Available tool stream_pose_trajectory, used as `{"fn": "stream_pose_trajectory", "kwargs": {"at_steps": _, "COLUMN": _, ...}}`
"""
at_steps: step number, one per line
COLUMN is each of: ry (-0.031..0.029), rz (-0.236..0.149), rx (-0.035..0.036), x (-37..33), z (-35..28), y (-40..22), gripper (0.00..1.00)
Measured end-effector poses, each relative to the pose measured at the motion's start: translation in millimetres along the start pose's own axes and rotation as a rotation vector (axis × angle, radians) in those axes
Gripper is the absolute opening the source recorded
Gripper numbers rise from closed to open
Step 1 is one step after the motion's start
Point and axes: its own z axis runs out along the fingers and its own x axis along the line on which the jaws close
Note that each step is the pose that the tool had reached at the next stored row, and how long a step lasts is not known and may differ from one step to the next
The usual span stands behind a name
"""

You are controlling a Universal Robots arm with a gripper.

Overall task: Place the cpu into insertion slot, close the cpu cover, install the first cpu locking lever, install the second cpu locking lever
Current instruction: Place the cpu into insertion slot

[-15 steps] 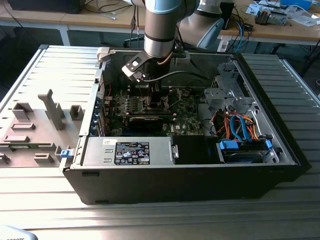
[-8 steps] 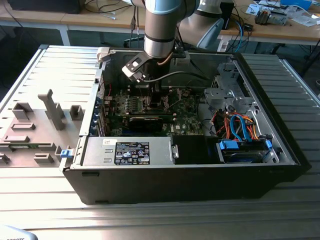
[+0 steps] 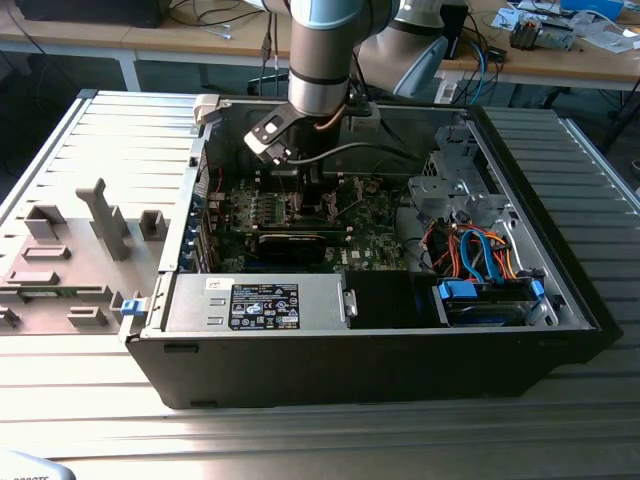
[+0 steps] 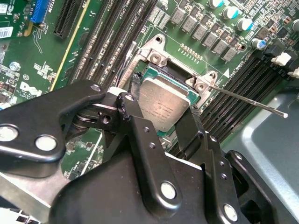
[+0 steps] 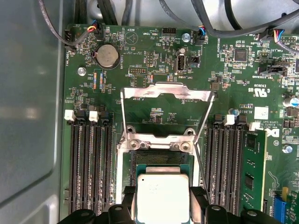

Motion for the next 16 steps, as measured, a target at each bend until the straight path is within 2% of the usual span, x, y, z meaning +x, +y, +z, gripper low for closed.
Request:
{"fn": "stream_pose_trajectory", "kwargs": {"at_steps": 3, "ry": -0.0037, "rz": 0.0, "rx": 0.0003, "x": 2.5, "z": 0.2, "y": 2.7, "gripper": 0.55}}
{"fn": "stream_pose_trajectory", "kwargs": {"at_steps": 6, "ry": -0.0126, "rz": 0.0, "rx": 0.0006, "x": 3.3, "z": 0.9, "y": 4.9, "gripper": 0.55}}
{"fn": "stream_pose_trajectory", "kwargs": {"at_steps": 10, "ry": -0.0214, "rz": 0.001, "rx": 0.0012, "x": 3.3, "z": 3.3, "y": 5.1, "gripper": 0.55}}
{"fn": "stream_pose_trajectory", "kwargs": {"at_steps": 16, "ry": -0.0212, "rz": 0.03, "rx": 0.0025, "x": 3.9, "z": 6.2, "y": 5.2, "gripper": 0.55}}
